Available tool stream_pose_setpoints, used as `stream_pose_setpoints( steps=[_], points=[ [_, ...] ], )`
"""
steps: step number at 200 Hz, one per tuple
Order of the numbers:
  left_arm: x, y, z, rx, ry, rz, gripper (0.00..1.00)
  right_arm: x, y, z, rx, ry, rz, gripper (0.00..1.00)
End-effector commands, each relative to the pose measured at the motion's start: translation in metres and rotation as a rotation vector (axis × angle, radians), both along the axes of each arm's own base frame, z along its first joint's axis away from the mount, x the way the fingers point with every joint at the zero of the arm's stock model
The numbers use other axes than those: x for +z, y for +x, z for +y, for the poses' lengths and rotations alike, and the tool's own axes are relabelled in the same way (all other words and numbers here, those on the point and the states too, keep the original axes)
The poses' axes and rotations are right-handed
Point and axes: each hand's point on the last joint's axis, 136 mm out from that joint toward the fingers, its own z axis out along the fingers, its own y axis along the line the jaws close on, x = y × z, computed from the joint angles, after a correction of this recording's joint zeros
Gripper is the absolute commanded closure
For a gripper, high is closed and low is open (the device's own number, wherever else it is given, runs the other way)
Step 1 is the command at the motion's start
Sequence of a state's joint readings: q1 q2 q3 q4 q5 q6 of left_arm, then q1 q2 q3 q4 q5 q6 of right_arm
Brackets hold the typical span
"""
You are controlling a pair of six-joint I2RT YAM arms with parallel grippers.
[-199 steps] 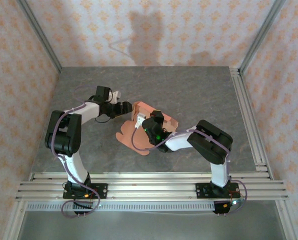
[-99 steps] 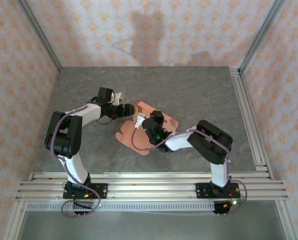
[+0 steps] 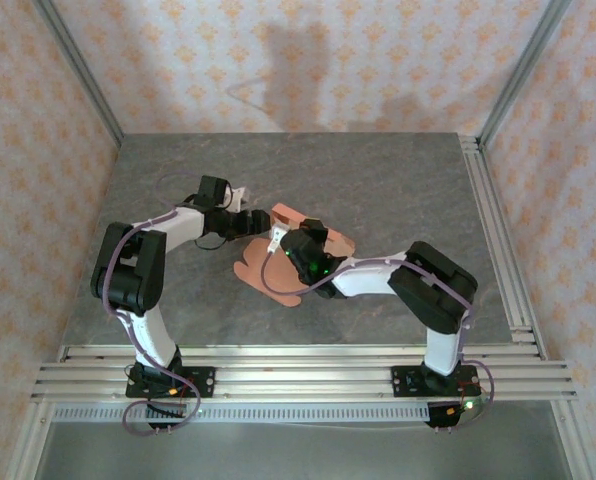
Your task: Fold the paper box
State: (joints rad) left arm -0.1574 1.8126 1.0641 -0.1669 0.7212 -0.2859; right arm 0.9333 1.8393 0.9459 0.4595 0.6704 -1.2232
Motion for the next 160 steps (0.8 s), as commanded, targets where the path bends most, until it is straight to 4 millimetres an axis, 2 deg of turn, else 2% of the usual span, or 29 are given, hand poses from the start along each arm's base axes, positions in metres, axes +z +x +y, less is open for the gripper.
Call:
stream_pose_setpoints(
  steps=[1,15,33,93,160],
  points=[
    [-0.002,0.008,-0.002,-0.007,0.018,-0.020,0.21,0.000,-0.004,0.005,0.027,0.014,0.045,1.00],
    [-0.004,0.008,-0.002,-0.003,0.037,-0.021,0.23,-0.002,-0.005,0.005,0.028,0.011,0.052,1.00],
    [-0.003,0.009,-0.005,-0.007,0.057,-0.047,0.32,-0.005,-0.006,0.005,0.027,0.019,0.071,1.00],
    [0.016,0.010,-0.017,-0.035,0.030,-0.210,0.35,-0.013,-0.011,0.004,0.020,0.036,0.140,1.00],
    [0.019,0.009,-0.020,-0.044,0.005,-0.223,0.39,-0.017,-0.002,0.002,0.008,-0.033,0.054,1.00]
  ],
)
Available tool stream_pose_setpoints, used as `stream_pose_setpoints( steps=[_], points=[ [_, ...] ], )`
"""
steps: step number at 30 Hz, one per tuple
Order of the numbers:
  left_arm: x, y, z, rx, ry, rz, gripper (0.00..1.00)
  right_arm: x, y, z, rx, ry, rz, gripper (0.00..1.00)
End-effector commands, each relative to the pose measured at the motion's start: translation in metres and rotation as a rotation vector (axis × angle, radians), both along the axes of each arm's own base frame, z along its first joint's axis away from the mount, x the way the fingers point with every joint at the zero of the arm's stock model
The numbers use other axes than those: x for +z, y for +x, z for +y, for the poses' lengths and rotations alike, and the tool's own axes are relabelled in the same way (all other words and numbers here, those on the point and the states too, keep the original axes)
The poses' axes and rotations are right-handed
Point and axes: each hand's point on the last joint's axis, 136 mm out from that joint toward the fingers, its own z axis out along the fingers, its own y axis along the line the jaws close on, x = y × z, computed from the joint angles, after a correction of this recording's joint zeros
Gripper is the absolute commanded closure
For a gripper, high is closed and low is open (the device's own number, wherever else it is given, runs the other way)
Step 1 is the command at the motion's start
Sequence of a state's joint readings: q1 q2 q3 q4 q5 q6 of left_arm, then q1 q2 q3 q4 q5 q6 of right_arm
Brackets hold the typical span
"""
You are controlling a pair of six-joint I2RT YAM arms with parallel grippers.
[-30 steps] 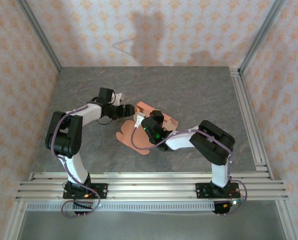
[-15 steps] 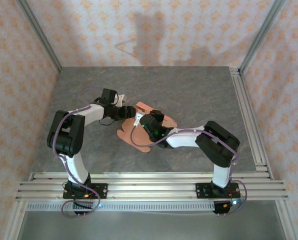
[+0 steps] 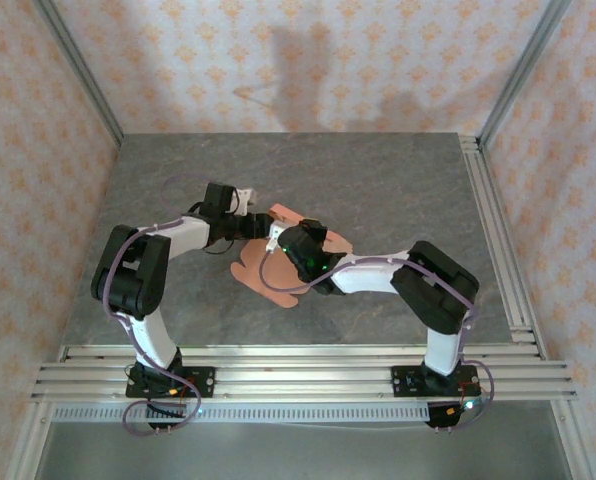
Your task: Fold the paper box
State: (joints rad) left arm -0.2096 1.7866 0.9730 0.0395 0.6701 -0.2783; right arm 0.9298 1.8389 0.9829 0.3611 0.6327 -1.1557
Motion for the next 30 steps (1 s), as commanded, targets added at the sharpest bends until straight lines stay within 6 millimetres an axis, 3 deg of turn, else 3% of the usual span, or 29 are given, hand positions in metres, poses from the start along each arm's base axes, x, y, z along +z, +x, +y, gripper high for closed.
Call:
stream_pose_setpoints(
  steps=[1,5,18,30],
  points=[
    [0.016,0.004,-0.004,-0.018,-0.012,-0.070,0.39,-0.013,-0.002,-0.003,0.003,-0.059,0.001,1.00],
    [0.017,0.003,-0.005,-0.011,-0.019,-0.086,0.45,-0.013,-0.001,0.000,0.006,-0.059,0.002,1.00],
    [0.014,-0.001,-0.013,-0.068,0.060,-0.109,0.48,-0.019,-0.001,0.004,-0.002,-0.053,0.001,1.00],
    [0.018,-0.001,-0.010,-0.072,0.092,-0.134,0.69,-0.020,-0.001,0.005,0.000,-0.048,0.005,1.00]
  ],
)
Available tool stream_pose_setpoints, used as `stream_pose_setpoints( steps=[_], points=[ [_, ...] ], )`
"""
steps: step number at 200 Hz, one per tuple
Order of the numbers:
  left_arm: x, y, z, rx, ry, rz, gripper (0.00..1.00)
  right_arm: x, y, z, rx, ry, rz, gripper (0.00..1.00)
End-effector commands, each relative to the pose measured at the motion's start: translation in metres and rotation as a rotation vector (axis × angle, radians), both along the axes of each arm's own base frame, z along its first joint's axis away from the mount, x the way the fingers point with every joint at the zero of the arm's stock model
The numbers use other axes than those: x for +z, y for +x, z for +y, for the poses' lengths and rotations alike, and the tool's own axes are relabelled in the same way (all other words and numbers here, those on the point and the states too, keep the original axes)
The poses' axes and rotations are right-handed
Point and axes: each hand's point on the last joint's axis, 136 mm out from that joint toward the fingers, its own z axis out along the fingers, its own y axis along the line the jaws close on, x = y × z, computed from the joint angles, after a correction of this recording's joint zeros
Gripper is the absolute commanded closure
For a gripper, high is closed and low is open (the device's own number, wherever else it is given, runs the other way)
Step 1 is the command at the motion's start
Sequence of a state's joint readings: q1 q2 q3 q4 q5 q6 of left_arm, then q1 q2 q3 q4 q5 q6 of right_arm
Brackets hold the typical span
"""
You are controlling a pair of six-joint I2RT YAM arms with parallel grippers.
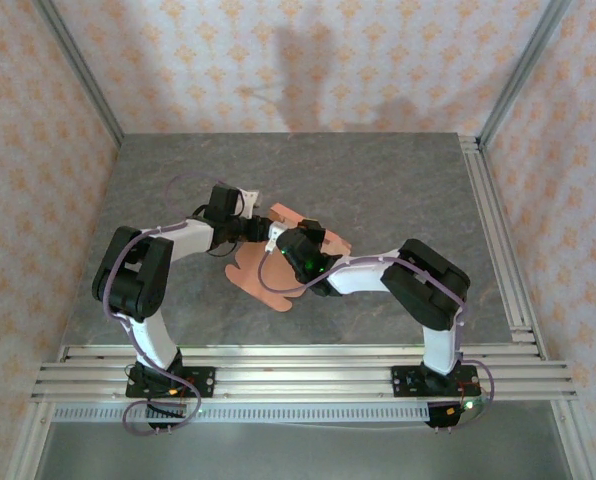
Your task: Fold the paper box
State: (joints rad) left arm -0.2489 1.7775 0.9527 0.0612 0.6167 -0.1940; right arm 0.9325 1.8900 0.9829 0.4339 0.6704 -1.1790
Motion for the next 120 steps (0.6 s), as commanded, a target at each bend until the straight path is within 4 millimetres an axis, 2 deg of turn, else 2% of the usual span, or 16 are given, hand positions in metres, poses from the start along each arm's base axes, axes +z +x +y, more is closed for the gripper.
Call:
stream_pose_setpoints(
  steps=[1,24,36,54,71,78,82,89,103,120],
  points=[
    [0.021,0.004,0.000,-0.008,0.023,-0.067,0.70,-0.012,-0.006,0.005,0.022,-0.030,0.035,1.00],
    [0.019,0.006,0.004,0.008,0.039,-0.071,0.72,-0.012,-0.006,0.009,0.031,-0.028,0.031,1.00],
    [0.020,0.007,0.004,0.012,0.040,-0.074,0.78,-0.012,-0.005,0.010,0.032,-0.031,0.022,1.00],
    [0.019,0.007,0.004,0.012,0.039,-0.076,0.80,-0.013,-0.004,0.012,0.034,-0.036,0.014,1.00],
    [0.020,0.006,0.004,0.012,0.041,-0.079,0.80,-0.010,-0.004,0.013,0.034,-0.022,0.013,0.95],
    [0.018,0.005,0.005,0.011,0.044,-0.076,0.81,-0.008,-0.004,0.013,0.032,-0.013,0.014,0.91],
    [0.019,0.005,0.005,0.012,0.047,-0.078,0.87,-0.008,-0.004,0.013,0.032,-0.007,0.016,0.90],
    [0.018,0.005,0.006,0.012,0.053,-0.079,0.87,-0.005,-0.005,0.014,0.029,0.008,0.019,0.84],
    [0.016,0.003,0.005,-0.003,0.057,-0.078,0.88,-0.001,-0.007,0.014,0.025,0.051,0.033,0.64],
    [0.013,0.002,0.005,-0.005,0.070,-0.082,0.87,0.008,-0.012,0.015,0.028,0.133,0.068,0.46]
  ],
)
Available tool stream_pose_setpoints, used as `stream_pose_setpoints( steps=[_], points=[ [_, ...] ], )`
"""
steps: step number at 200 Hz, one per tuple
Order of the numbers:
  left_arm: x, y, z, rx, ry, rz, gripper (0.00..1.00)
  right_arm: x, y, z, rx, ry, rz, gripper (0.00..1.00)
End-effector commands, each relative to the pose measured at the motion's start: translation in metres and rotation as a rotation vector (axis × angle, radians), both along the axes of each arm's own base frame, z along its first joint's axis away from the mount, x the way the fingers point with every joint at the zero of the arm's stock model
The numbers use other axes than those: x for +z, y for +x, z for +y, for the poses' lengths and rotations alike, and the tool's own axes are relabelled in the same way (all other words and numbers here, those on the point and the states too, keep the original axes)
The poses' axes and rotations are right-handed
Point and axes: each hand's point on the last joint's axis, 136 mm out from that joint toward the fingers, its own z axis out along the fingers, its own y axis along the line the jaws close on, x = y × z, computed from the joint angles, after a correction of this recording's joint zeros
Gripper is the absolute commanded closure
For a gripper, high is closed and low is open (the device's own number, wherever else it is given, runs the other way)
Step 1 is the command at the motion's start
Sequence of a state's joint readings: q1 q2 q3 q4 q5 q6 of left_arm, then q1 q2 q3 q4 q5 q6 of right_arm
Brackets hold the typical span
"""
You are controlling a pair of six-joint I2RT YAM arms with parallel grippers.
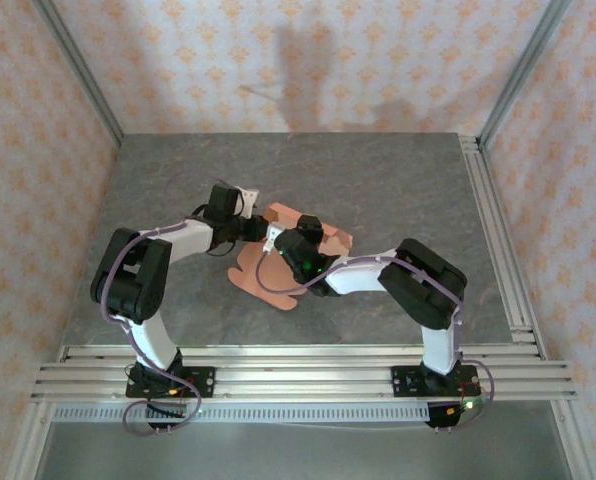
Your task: Fold the paper box
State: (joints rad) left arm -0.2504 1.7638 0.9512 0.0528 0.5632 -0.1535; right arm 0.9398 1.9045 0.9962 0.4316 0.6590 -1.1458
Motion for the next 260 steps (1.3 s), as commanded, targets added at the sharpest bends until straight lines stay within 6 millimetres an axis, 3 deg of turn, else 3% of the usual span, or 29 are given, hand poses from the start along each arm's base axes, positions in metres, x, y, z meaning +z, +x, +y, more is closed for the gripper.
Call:
stream_pose_setpoints(
  steps=[1,33,53,101,130,143,171,215,260],
  points=[
    [0.012,-0.001,-0.001,-0.011,0.015,-0.047,0.87,0.011,-0.012,0.008,0.024,0.106,0.063,0.45],
    [0.013,0.001,0.001,0.002,0.028,-0.065,0.86,0.030,-0.032,0.015,0.046,0.339,0.184,0.14],
    [0.013,0.002,0.003,0.011,0.040,-0.077,0.86,0.045,-0.047,0.021,0.067,0.490,0.270,0.01],
    [0.015,0.006,0.004,0.005,0.090,-0.168,0.87,0.103,-0.059,0.019,0.089,0.862,0.371,0.00],
    [0.018,0.005,-0.002,-0.001,0.127,-0.225,0.86,0.142,-0.037,-0.003,-0.001,1.137,0.369,0.01],
    [0.021,0.005,-0.007,-0.002,0.122,-0.245,0.86,0.151,-0.021,-0.013,-0.079,1.252,0.398,0.01],
    [0.027,0.002,-0.021,-0.001,0.131,-0.332,0.86,0.145,0.010,-0.026,-0.271,1.376,0.535,0.05],
    [0.026,0.000,-0.035,-0.009,0.136,-0.379,0.85,0.103,0.043,-0.032,-0.501,1.455,0.761,0.10],
    [0.017,-0.007,-0.045,-0.021,0.159,-0.383,0.84,0.074,0.042,-0.011,-0.441,1.430,0.898,0.12]
  ],
)
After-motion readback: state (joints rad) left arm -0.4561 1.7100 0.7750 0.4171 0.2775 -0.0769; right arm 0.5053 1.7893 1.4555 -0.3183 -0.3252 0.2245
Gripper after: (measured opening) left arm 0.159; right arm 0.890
